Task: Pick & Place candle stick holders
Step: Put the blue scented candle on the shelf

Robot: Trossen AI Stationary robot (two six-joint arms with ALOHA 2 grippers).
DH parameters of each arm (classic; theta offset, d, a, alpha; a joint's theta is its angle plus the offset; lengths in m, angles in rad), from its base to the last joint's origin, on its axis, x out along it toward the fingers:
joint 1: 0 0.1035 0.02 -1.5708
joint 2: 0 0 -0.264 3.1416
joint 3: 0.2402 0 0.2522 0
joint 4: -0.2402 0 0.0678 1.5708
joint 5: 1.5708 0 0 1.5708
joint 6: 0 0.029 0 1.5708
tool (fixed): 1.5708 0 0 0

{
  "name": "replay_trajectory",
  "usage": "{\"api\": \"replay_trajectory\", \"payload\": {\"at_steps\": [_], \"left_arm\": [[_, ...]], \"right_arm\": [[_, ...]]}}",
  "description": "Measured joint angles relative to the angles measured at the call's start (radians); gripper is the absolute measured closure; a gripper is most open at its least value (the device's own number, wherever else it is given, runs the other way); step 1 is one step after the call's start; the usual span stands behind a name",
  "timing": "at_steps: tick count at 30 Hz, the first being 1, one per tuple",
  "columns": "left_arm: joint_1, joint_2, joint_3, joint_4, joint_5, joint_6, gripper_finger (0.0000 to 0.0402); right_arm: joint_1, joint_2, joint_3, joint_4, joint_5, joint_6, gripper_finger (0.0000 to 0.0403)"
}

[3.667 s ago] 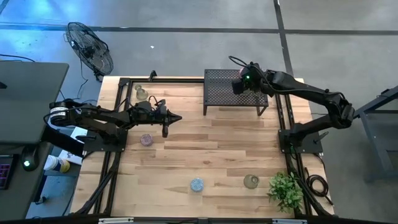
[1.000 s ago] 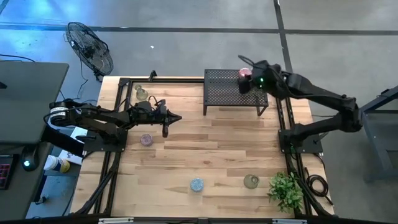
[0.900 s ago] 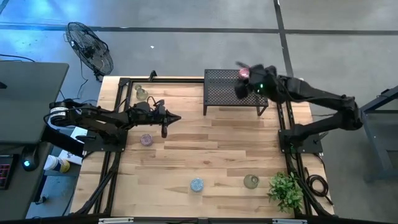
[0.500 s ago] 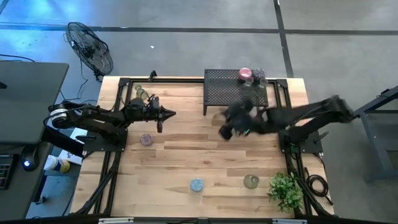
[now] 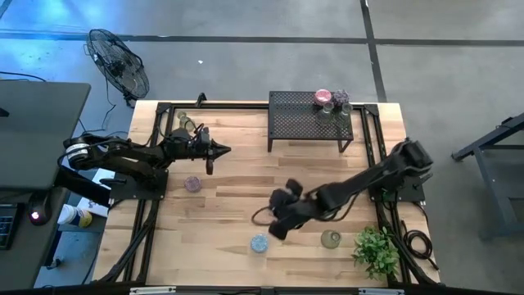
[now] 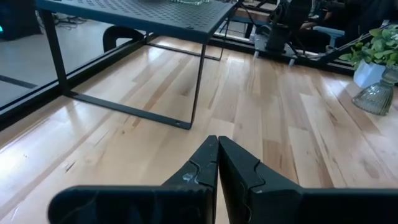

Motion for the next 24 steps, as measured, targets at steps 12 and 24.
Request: {"api": "replay_trajectory", "payload": {"at_steps": [12, 24], "left_arm": [[0.0, 0.0, 0.0, -0.005, -0.002, 0.026, 0.0392], [0.0, 0.0, 0.0, -0.13, 0.0, 0.018, 0.0392]], "right_arm": [[0.069, 0.354, 0.413, -0.274, -0.188, -0.076, 0.0151], [0.088, 0.549, 0.65, -0.402, -0.202, -0.2, 0.0029]]}}
